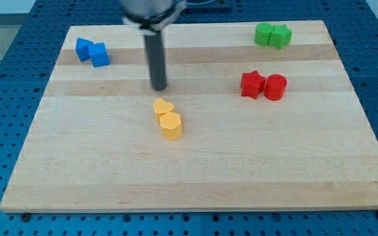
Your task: Slide the yellow blocks towards the bottom center
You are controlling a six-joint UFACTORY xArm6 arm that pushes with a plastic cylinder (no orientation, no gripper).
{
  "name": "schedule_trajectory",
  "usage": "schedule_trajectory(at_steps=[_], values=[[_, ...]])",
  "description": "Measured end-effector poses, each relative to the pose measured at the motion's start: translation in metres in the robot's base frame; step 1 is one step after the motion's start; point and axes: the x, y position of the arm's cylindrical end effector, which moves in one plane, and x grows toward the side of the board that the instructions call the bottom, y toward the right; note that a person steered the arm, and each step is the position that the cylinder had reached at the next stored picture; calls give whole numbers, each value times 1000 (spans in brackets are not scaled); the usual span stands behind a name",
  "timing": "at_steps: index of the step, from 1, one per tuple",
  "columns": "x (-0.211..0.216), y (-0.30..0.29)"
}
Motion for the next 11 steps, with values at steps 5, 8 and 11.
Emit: schedule_trajectory(at_steps=[5,8,11], values=[[25,41],[57,28],[48,83]])
